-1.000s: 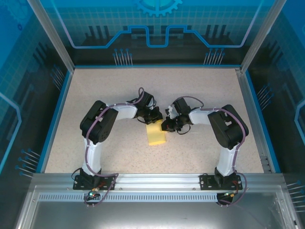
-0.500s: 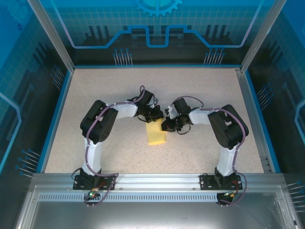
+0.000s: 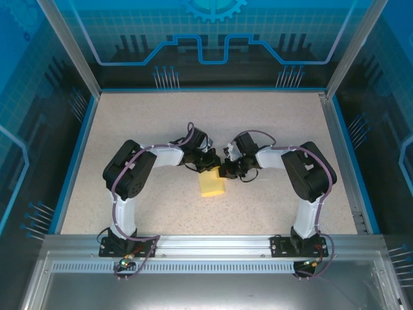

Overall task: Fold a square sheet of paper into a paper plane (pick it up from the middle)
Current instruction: First fold in half a square sheet of paper at the center of the table.

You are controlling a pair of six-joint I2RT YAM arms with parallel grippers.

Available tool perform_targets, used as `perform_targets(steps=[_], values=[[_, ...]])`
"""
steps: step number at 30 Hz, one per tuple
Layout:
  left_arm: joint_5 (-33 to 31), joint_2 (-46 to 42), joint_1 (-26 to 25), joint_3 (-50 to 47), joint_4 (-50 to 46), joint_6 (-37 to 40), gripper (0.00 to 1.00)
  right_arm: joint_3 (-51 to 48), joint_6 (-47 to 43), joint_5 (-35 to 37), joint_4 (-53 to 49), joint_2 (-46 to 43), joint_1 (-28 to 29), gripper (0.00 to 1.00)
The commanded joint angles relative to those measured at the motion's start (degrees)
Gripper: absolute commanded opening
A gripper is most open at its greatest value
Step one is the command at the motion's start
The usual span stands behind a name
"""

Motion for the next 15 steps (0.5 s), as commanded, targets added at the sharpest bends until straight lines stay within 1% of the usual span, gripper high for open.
perform_targets(steps=[1, 6, 15], values=[[-1.4, 2.3, -0.6, 0.6, -0.8, 0.3, 0.02, -2.2, -0.4, 2.5, -5.3, 2.2, -0.5, 0.04], [-5.9, 4.4, -0.5, 3.8, -4.7, 3.2, 0.00, -3.1, -0.8, 1.8, -4.7, 2.0, -0.5, 0.04], [-7.1, 6.2, -0.2, 2.6, -5.2, 3.2, 0.00, -4.3, -3.2, 0.0, -5.8, -0.3, -0.1, 0.03]])
